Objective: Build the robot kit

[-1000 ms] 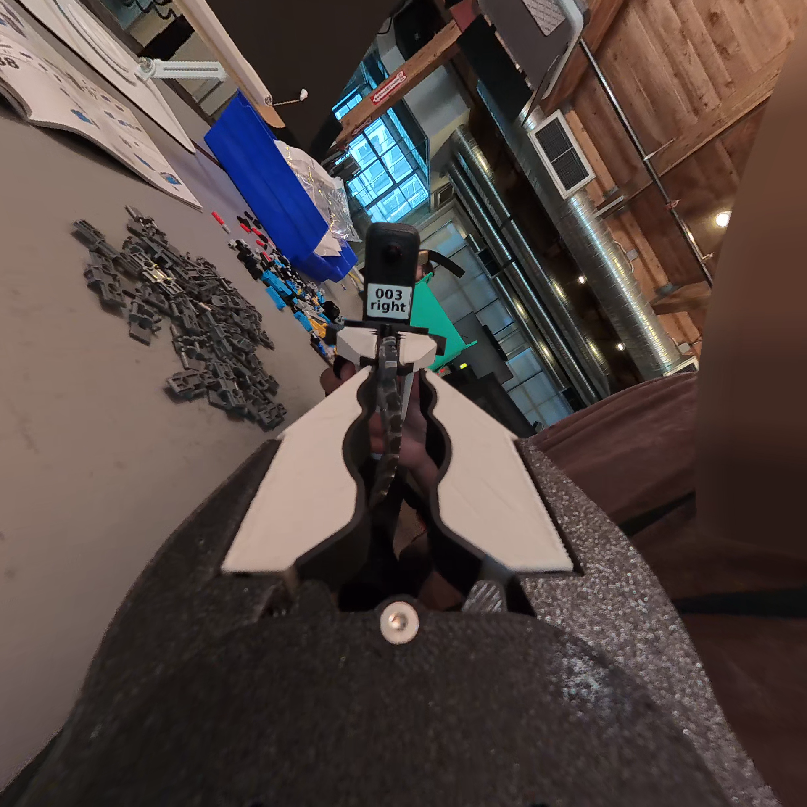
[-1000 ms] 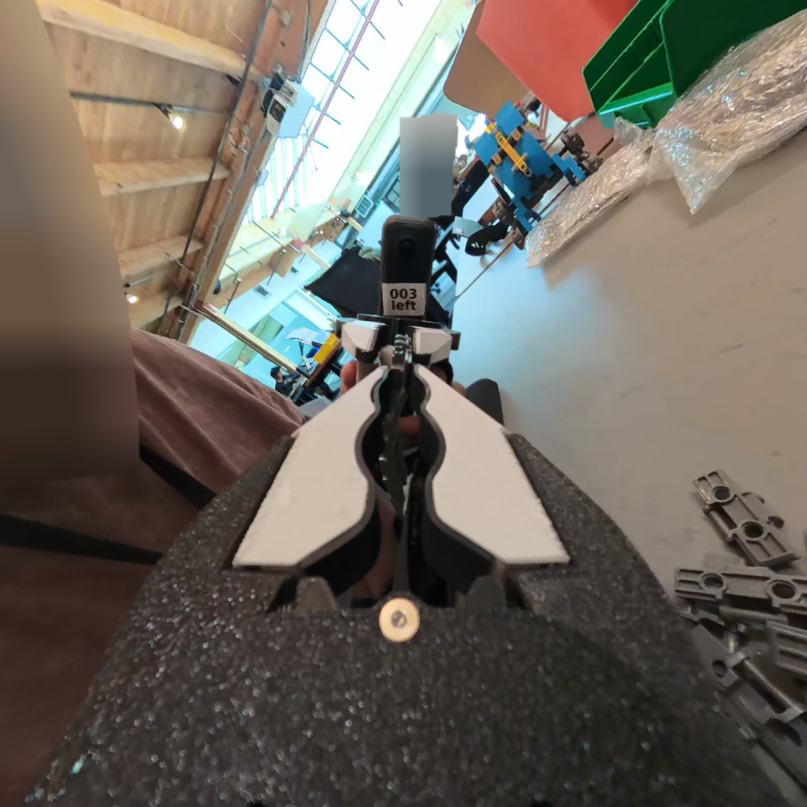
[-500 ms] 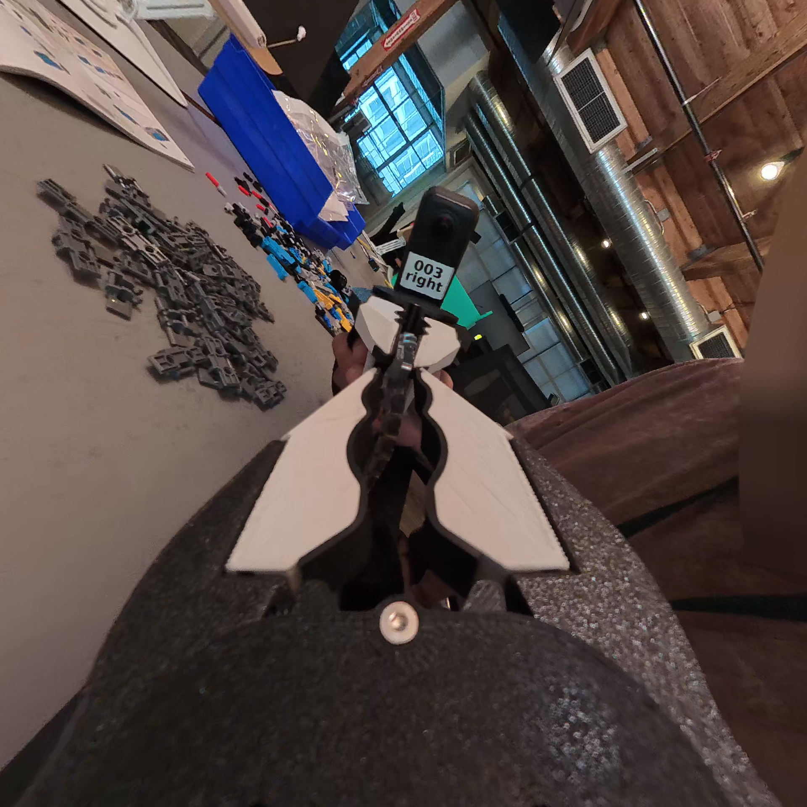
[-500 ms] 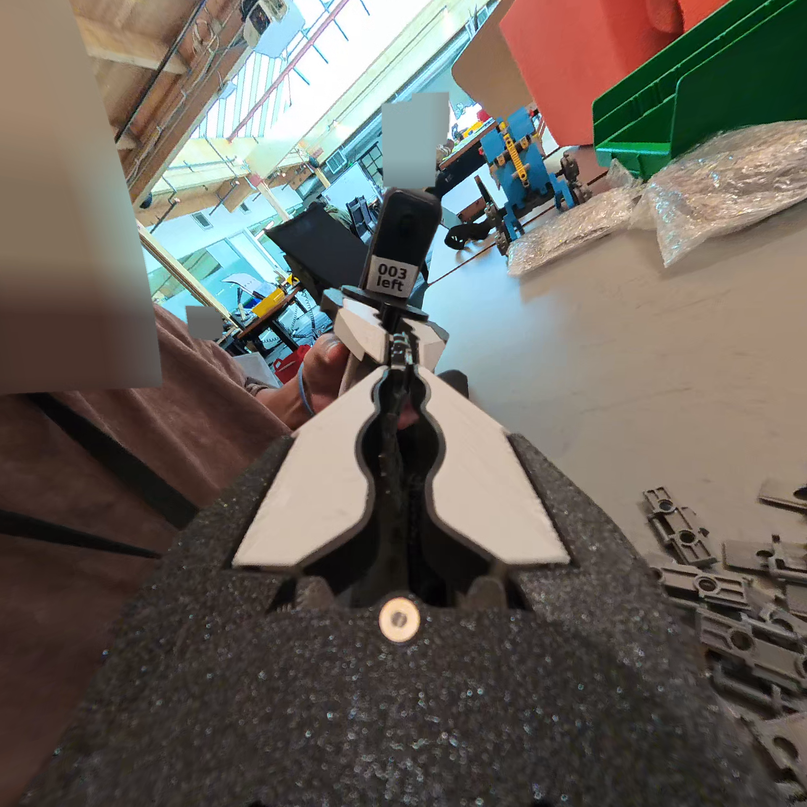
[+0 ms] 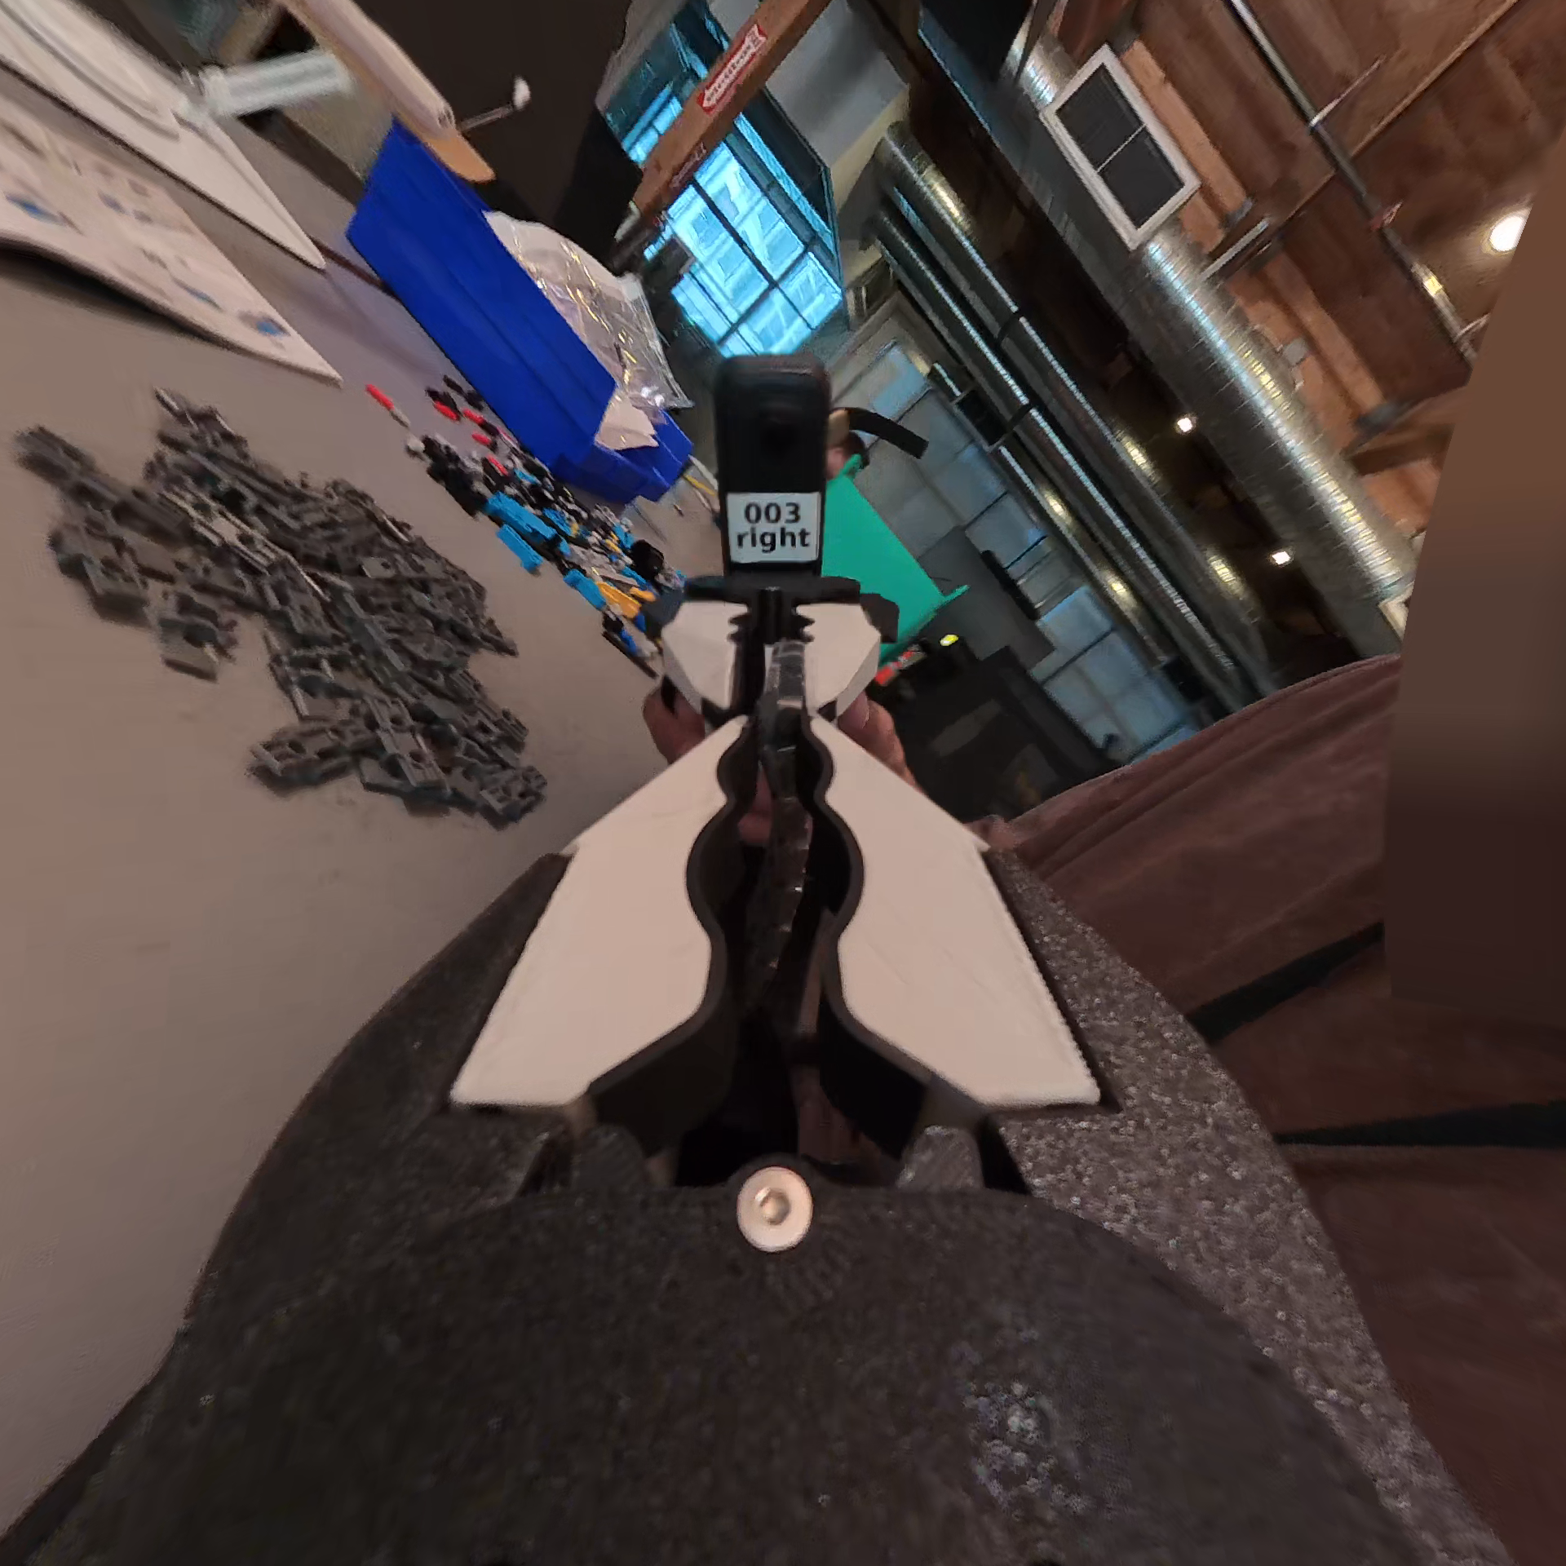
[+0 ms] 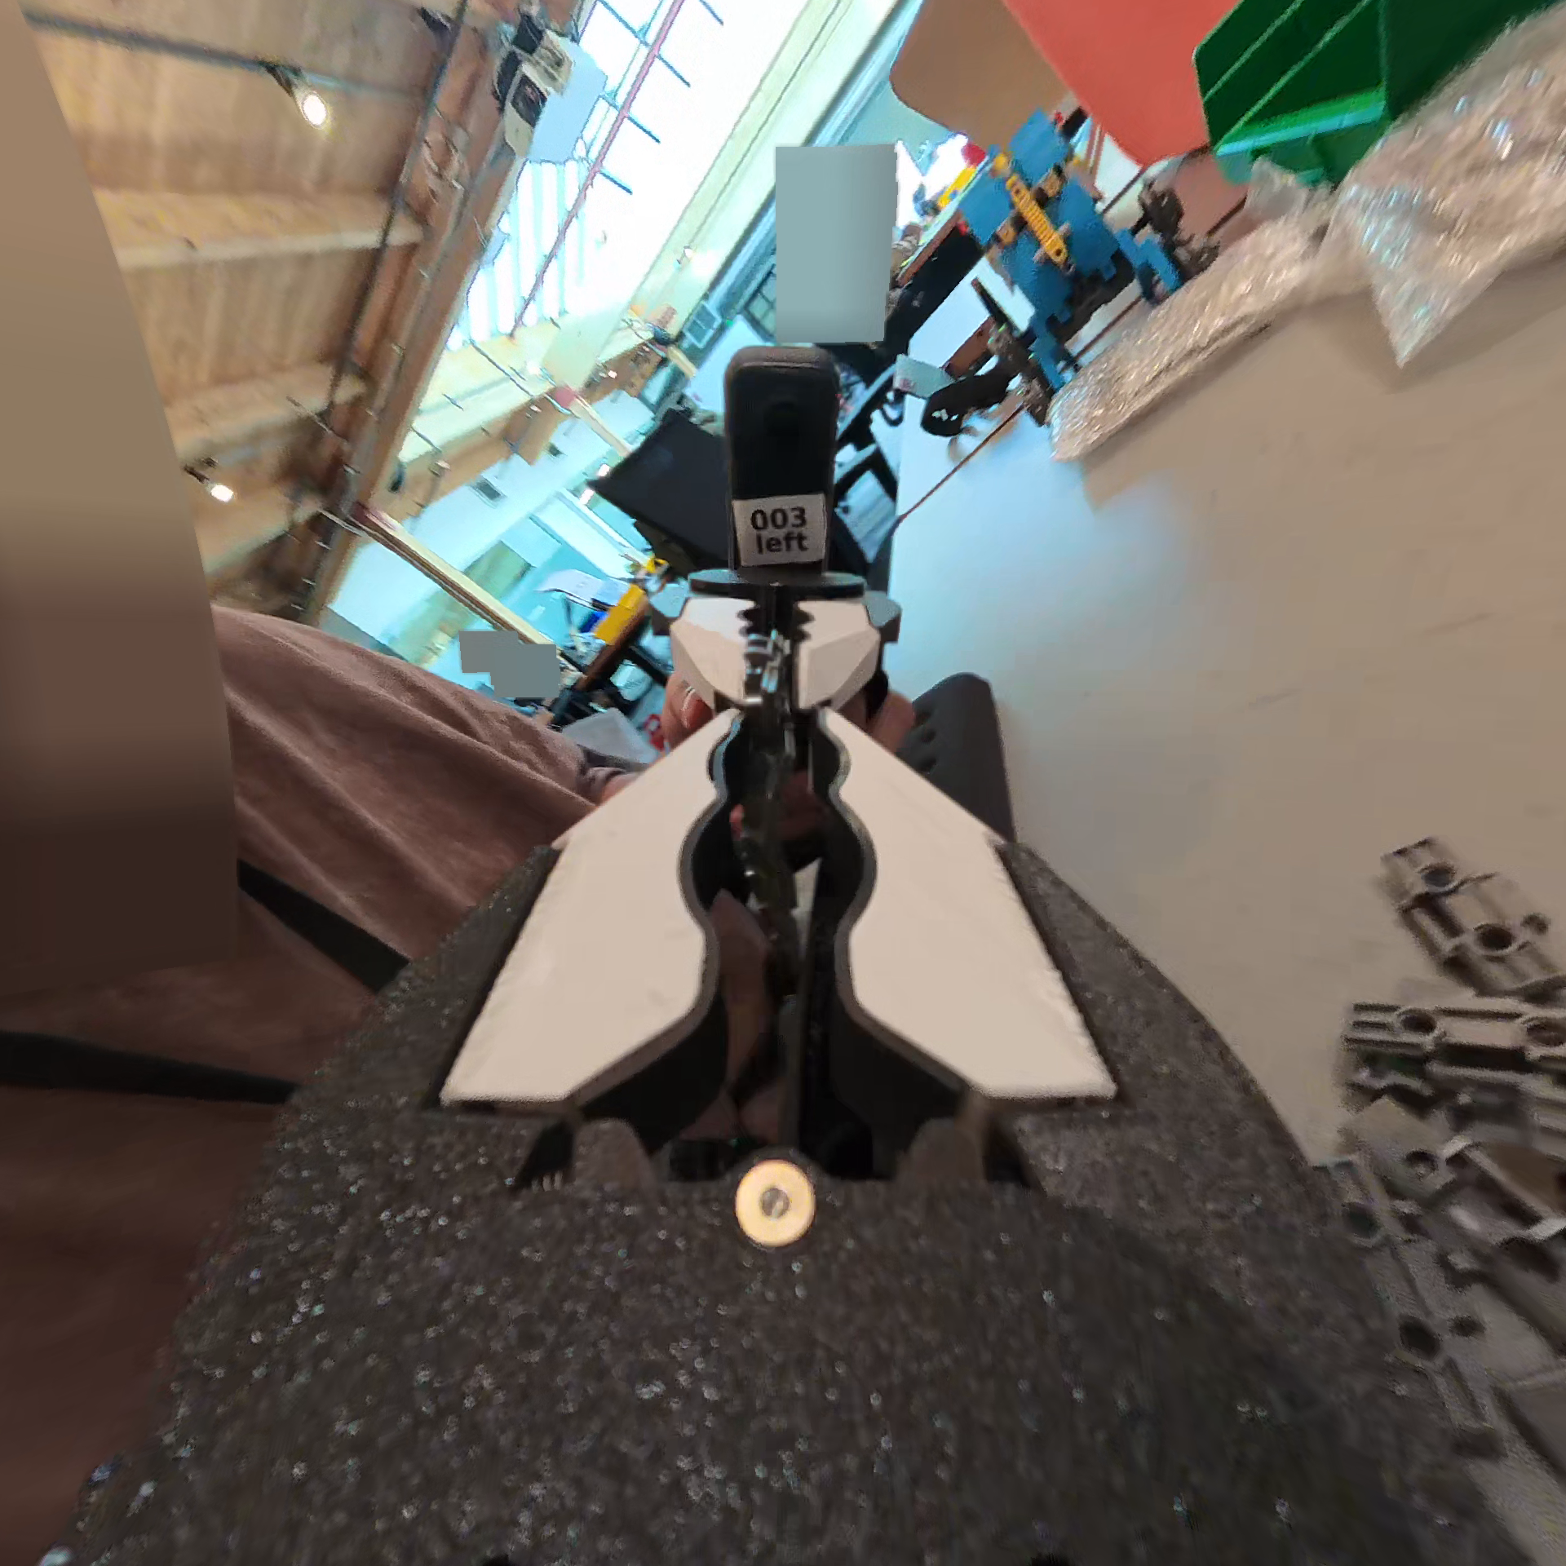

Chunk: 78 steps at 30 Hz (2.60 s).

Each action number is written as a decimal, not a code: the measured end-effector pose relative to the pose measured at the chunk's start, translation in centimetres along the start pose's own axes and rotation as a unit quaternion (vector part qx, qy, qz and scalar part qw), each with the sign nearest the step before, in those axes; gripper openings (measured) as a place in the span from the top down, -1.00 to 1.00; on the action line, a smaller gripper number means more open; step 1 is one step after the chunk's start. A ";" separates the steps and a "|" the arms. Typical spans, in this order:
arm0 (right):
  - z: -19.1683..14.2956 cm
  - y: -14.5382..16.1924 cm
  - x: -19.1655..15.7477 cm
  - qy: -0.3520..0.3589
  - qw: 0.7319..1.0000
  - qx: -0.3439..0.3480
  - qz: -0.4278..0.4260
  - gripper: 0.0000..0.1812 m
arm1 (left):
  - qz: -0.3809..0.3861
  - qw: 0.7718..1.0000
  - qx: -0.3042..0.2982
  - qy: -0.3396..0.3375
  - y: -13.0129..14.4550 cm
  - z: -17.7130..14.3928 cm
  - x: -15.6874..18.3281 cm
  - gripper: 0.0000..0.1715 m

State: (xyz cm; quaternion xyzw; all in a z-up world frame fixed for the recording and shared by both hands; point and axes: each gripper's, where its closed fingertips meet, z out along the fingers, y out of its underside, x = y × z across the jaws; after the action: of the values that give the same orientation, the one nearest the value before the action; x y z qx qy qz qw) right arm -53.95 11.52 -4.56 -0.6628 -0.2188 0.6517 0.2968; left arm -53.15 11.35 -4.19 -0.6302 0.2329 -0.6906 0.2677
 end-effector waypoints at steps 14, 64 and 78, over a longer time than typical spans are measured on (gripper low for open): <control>-0.5 -0.3 -1.0 -0.069 0.996 0.041 0.049 0.89 | 0.128 0.991 0.005 -0.031 0.0 0.4 0.7 0.91; -2.0 -2.1 -0.6 0.035 0.979 0.115 -0.164 0.65 | -0.067 0.996 0.056 0.017 -1.4 -1.1 -1.5 0.99; -0.3 -0.7 -0.5 0.086 0.967 0.069 -0.230 0.44 | -0.041 0.997 0.073 -0.006 -1.5 -1.4 -1.6 0.99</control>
State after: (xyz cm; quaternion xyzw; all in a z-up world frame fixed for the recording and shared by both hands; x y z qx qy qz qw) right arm -53.61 11.64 -3.76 -0.6258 -0.2933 0.5204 0.5015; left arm -54.59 13.45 -4.52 -0.6222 0.1548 -0.7123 0.2857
